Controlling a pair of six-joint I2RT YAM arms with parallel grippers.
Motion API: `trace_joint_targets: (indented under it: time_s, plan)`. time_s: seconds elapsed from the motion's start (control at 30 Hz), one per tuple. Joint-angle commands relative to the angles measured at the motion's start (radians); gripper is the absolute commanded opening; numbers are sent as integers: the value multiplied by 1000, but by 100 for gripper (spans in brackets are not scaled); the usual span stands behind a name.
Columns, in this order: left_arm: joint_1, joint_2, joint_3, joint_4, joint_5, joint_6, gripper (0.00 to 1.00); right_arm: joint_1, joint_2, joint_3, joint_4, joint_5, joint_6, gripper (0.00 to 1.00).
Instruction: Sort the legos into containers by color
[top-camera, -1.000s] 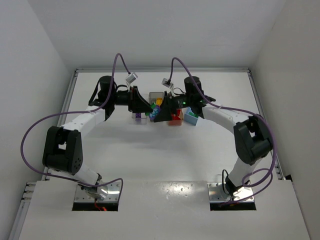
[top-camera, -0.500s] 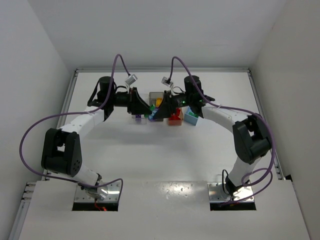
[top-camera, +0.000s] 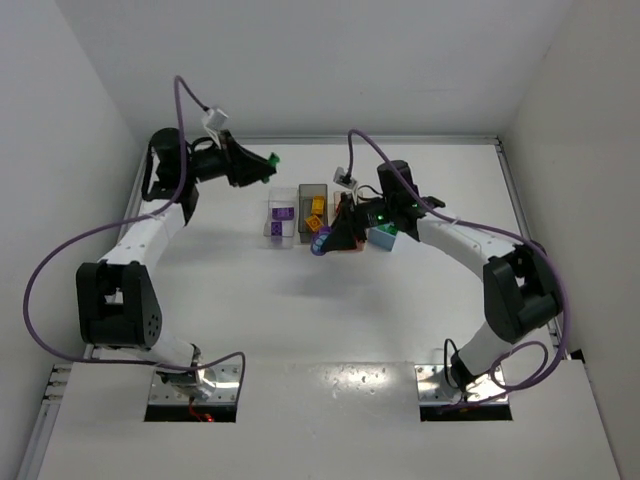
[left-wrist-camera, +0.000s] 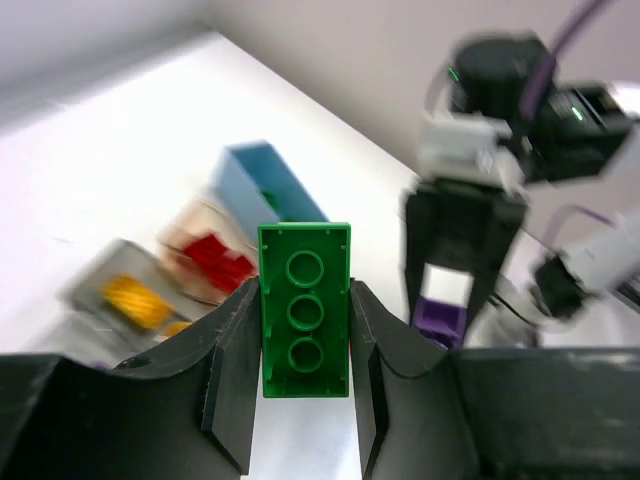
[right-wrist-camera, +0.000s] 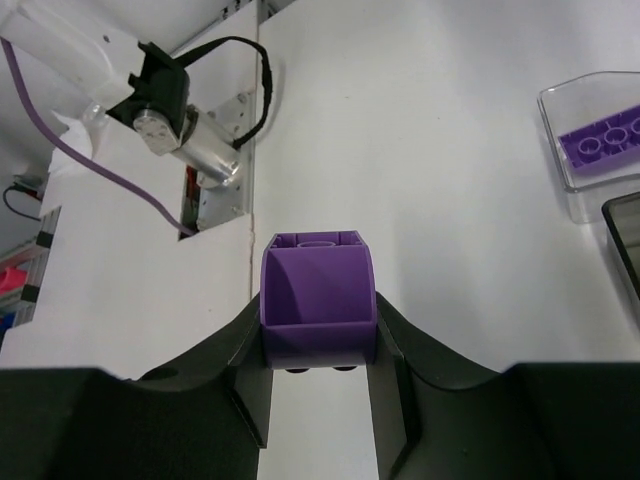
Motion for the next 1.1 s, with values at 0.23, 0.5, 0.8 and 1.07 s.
trace_joint_targets:
  time_s: [0.23,0.5,0.8,1.07]
  plan:
    - [121,-156,-3,-158,-261,168,7,75,236,244,146,143,45,0]
    - [130,-286,-77,-292,-296,248,7,105,519,532,158,312,99,0]
    - [130,-308,-97,-315,-295,268,7,123,593,589,98,487,13,40]
    - [130,-273,-144,-195,-264,163,7,155,532,589,118,453,14,84]
